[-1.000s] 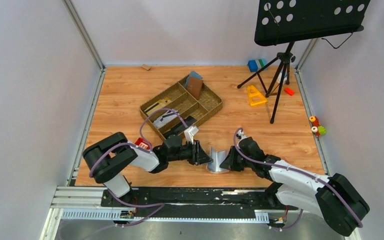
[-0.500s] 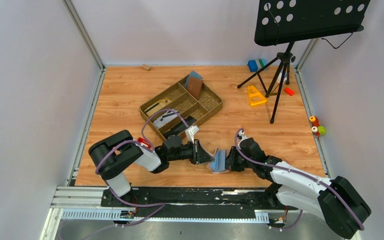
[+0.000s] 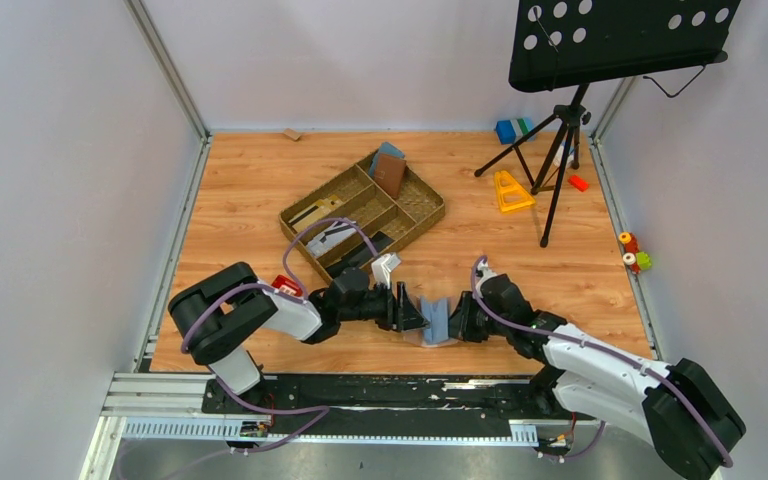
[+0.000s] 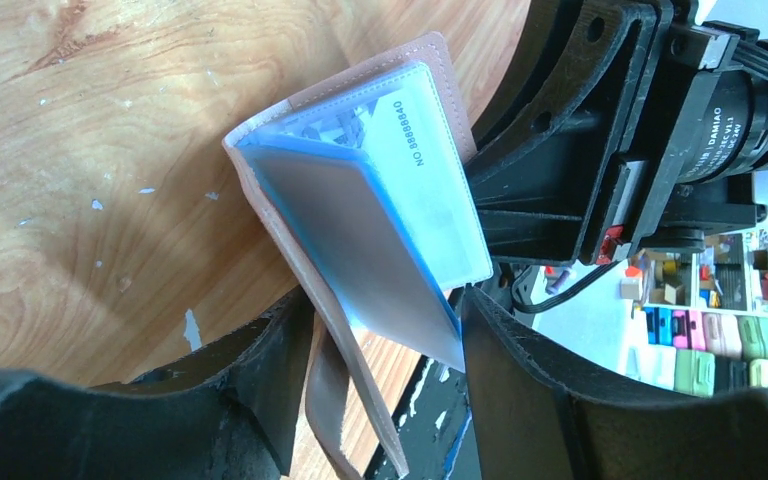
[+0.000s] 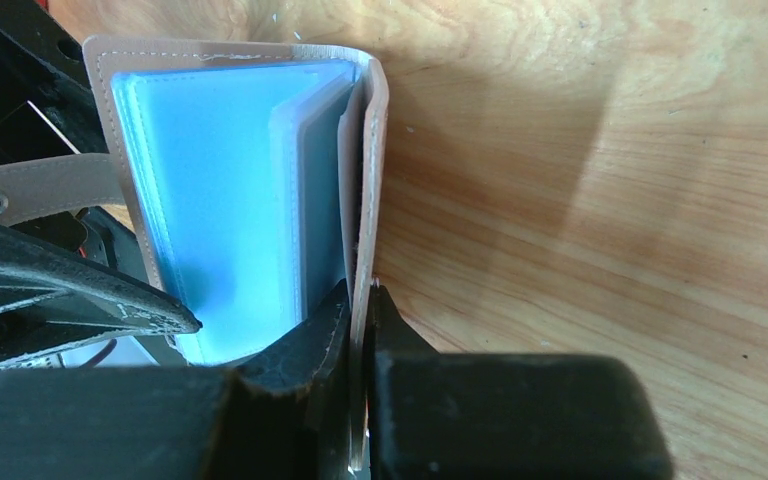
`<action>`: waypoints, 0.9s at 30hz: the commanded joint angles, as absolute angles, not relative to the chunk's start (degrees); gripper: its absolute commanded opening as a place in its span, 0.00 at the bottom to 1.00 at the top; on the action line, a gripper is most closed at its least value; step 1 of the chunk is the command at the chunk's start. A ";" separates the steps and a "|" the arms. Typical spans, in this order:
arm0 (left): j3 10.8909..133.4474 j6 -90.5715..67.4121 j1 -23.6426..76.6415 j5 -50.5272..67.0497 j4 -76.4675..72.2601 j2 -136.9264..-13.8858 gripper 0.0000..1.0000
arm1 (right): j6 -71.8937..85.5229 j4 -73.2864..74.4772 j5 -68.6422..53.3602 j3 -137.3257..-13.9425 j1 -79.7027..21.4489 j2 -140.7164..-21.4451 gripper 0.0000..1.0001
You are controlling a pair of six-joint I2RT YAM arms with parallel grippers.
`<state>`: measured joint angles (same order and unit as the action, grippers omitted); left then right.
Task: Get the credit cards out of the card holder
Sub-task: Remove the credit card from the card holder.
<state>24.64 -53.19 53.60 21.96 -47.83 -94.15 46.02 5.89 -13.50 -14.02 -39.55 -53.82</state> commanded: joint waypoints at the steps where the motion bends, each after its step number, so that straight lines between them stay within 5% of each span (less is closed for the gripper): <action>1: 26.45 -50.40 53.96 21.41 -44.20 -92.83 0.64 | 44.73 4.35 -14.46 -16.85 -39.47 -54.99 0.06; 7: 26.46 -50.42 53.96 21.88 -44.69 -92.05 0.72 | 44.20 3.96 -15.77 -17.46 -39.48 -56.21 0.06; 14: 27.08 -50.02 53.97 22.55 -43.94 -92.49 0.95 | 43.68 3.28 -17.49 -17.82 -39.46 -55.92 0.05; 27: 29.85 -49.03 53.96 21.82 -39.43 -94.61 0.95 | 42.30 2.55 -19.60 -19.61 -40.25 -59.02 0.04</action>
